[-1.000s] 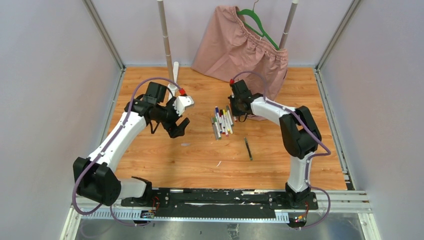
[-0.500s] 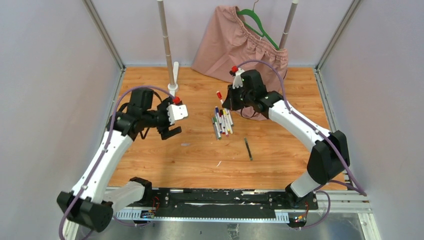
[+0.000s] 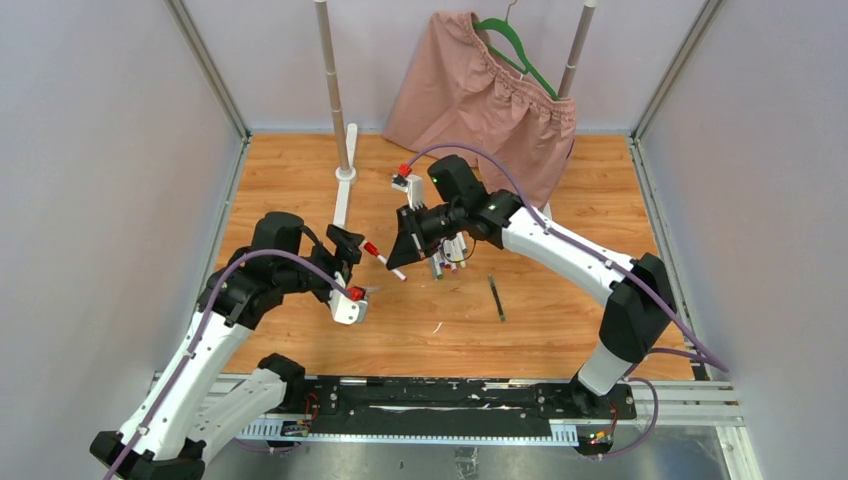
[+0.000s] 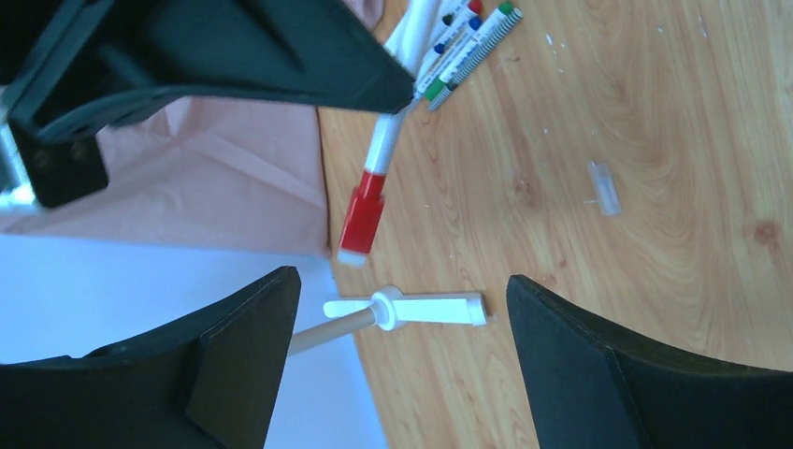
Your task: Open the pen caps
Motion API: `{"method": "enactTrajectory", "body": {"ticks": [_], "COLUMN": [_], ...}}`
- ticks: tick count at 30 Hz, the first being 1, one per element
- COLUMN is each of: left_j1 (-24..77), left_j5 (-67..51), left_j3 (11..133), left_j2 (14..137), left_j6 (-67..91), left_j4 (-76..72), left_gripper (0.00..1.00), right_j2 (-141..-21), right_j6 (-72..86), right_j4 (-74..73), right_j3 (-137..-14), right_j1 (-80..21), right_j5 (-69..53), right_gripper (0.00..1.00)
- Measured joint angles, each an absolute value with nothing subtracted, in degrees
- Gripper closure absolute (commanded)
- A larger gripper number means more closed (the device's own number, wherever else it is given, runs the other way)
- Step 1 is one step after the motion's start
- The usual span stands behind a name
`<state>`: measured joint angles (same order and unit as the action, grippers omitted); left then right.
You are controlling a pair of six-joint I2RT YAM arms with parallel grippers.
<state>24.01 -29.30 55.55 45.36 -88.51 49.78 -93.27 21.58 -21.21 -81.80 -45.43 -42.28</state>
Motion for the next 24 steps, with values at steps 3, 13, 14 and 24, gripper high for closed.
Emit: {"method": "enactTrajectory", "body": {"ticks": [3,13,14,24], "left_j1": [24.25,25.26,25.39,27.27], "left_j5": [-28.8,-27.86,-27.88,-25.3], "left_j3": [53.49,52.16,52.16,52.01], "left_j2": [44.86,44.16,44.14,44.62], "left_j6": [-92.12,-97.47,-97.6,-96.9], "left_j4": [49.84,49.82,49.84,50.83], "left_gripper": [0.23,0.57,0.59,1.0], "right_j2": [-94.63,-98.8,-99.22,-101.6], "right_j6": [22.7,24.93,25.06,26.15], "right_j4": [-21.37,-21.61,-21.65,-22.31], "right_j3": [-83.77,-86.63,-86.85,-89.45], "right_j1": [-47.05,-49.52,-49.56,-49.67], "right_j5": [-45.04,-49.98,-50.17,-51.33], "right_gripper": [1.0,1.0,1.0,1.0]}}
